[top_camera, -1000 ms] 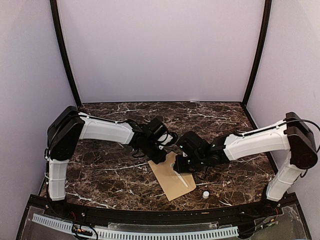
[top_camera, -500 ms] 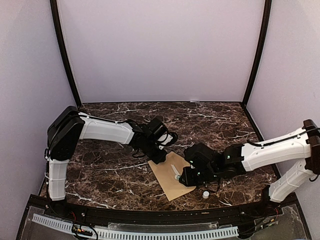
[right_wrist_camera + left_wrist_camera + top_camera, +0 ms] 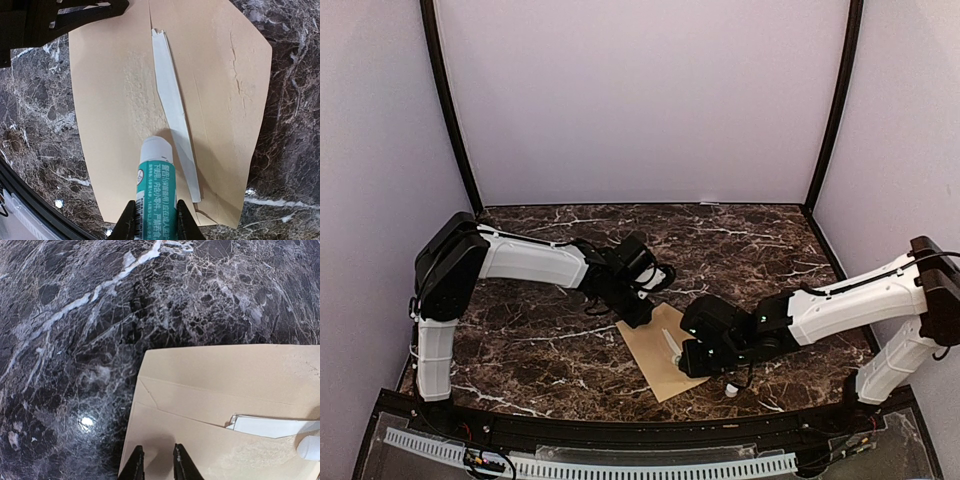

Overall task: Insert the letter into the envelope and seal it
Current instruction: Paint the envelope at the center of the board.

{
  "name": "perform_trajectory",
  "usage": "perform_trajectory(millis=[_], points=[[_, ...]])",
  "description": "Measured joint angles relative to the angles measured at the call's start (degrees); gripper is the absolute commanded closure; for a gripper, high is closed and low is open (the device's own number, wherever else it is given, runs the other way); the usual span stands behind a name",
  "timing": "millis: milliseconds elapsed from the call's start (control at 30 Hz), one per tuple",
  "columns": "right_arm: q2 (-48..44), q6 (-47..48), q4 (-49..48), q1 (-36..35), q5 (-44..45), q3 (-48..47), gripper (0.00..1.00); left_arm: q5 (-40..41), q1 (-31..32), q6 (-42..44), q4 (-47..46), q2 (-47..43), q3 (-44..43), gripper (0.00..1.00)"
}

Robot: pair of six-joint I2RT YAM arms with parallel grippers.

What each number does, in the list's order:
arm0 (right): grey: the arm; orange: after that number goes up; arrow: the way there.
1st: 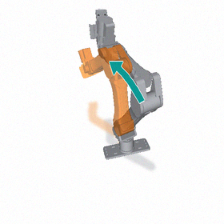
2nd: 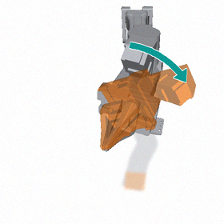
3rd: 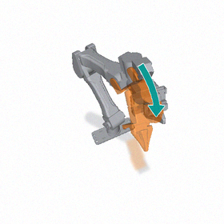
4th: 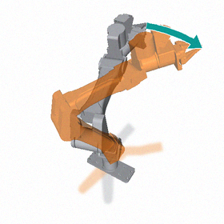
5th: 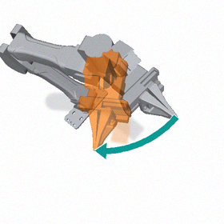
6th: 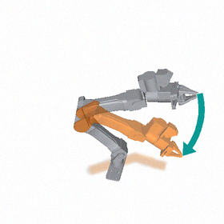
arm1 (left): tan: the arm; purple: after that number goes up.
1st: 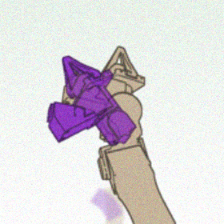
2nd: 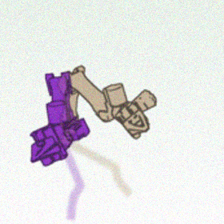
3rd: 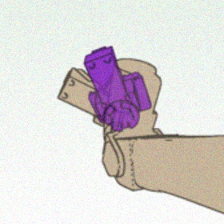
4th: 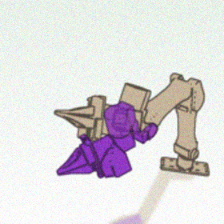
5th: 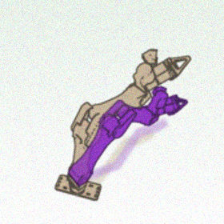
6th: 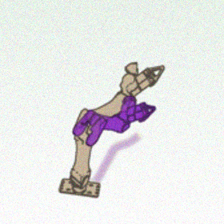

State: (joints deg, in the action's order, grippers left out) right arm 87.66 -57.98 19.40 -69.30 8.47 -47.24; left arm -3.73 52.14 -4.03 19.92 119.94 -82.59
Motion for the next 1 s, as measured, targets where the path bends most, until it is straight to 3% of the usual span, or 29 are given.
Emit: perform_trajectory(millis=[1000], points=[[4.8, 1.8, -4.4, 2.8, 0.5, -2.7, 1.00, -0.2, 0.0, 0.0, 0.3, 0.2, -0.3, 0.80]])
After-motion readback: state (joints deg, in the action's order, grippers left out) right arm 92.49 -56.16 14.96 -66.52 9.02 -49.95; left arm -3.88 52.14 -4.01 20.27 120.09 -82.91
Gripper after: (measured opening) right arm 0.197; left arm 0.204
